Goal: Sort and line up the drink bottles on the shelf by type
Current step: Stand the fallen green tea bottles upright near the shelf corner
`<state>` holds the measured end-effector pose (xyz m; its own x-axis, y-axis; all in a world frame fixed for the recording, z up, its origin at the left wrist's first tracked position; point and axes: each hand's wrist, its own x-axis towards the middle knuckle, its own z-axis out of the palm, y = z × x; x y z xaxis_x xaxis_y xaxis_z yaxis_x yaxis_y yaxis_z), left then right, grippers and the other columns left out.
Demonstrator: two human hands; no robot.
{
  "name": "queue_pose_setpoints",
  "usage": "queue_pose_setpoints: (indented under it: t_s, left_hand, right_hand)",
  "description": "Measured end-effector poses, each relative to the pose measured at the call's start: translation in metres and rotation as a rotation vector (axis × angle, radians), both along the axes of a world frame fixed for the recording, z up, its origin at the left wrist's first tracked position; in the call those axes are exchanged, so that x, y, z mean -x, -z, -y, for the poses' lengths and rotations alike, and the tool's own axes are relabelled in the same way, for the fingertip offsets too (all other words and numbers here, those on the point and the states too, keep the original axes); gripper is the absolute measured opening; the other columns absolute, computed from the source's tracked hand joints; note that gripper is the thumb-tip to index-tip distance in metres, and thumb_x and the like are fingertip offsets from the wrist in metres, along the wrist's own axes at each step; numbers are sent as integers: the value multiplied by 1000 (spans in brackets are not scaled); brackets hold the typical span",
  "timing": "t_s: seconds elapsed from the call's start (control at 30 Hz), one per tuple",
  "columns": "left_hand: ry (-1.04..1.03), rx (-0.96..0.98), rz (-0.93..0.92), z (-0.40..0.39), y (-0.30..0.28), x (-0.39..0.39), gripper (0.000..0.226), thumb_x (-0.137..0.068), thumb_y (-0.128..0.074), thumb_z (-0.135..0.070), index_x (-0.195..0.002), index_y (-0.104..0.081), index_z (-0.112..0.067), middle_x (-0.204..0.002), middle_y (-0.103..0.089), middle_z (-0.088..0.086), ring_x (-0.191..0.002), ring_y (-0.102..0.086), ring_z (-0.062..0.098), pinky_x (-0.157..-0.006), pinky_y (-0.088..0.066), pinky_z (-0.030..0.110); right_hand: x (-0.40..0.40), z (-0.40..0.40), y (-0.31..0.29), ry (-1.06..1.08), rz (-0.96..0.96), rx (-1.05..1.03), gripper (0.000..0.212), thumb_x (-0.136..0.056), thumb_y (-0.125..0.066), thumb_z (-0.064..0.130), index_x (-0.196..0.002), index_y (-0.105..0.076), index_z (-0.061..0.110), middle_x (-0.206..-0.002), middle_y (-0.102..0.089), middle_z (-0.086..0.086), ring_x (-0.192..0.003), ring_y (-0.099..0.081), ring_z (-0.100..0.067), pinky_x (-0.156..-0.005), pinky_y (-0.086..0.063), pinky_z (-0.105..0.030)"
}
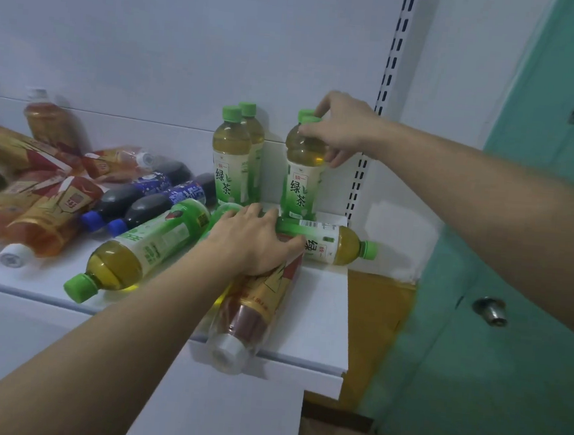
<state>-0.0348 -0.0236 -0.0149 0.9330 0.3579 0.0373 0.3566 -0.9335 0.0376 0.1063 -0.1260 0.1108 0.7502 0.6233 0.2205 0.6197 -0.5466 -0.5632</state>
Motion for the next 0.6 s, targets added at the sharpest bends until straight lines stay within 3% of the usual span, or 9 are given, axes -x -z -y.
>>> queue_pose_setpoints:
  t_s: [0.13, 0.23, 0.37, 0.43, 0.5, 0.6]
  left_hand:
    - [2, 7, -28, 1, 0, 0, 94, -87, -22, -82, -158, -23, -20, -160, -31, 15, -146, -33, 31, -120, -25, 48]
    - [10, 26, -5, 2, -2, 1, 91, -90, -26, -80, -159, -24, -20, -160, -33, 14, -145, -36, 31, -118, -27, 45]
    - [-25, 49, 6, 7, -8, 3, 94, -86, -33, -83, -155, -32, -21, -156, -41, 12, -139, -43, 32, -112, -36, 46]
    - [-33, 101, 2, 10, -14, 7, 96, -87, -25, -85, -156, -32, -20, -158, -38, 12, -143, -40, 31, -115, -33, 47]
    - [-54, 165, 25, 10, -19, 16, 94, -89, -18, -82, -154, -37, -17, -158, -39, 12, -143, -39, 30, -115, -32, 46]
    - [-68, 120, 45, 5, -20, 37, 74, -96, -28, -70, -141, -51, -16, -150, -48, 10, -132, -49, 26, -108, -39, 41]
  right_hand:
    - [2, 35, 24, 47, 11, 18, 42, -98, -57, 45, -127, -42, 19, -92, -62, -7, -75, -67, -23, -55, -54, -30]
    - [-1, 64, 59, 23, -54, 140, 39, -101, -51, 45, -128, -48, 16, -104, -60, -5, -91, -67, -24, -69, -58, -35]
    - [-2, 92, 110, -24, -247, 257, 50, -101, -43, 56, -135, -48, 19, -122, -56, -3, -102, -62, -23, -79, -59, -38]
    - [0, 101, 130, -24, -358, 207, 55, -100, -38, 63, -135, -49, 22, -120, -59, -5, -97, -67, -24, -80, -60, -39]
    - [1, 105, 145, -27, -441, 77, 54, -100, -38, 63, -128, -52, 20, -105, -66, -8, -85, -72, -23, -72, -60, -33]
    - [4, 105, 159, 2, -498, -165, 44, -100, -47, 56, -120, -56, 18, -90, -69, -11, -65, -66, -19, -57, -53, -30]
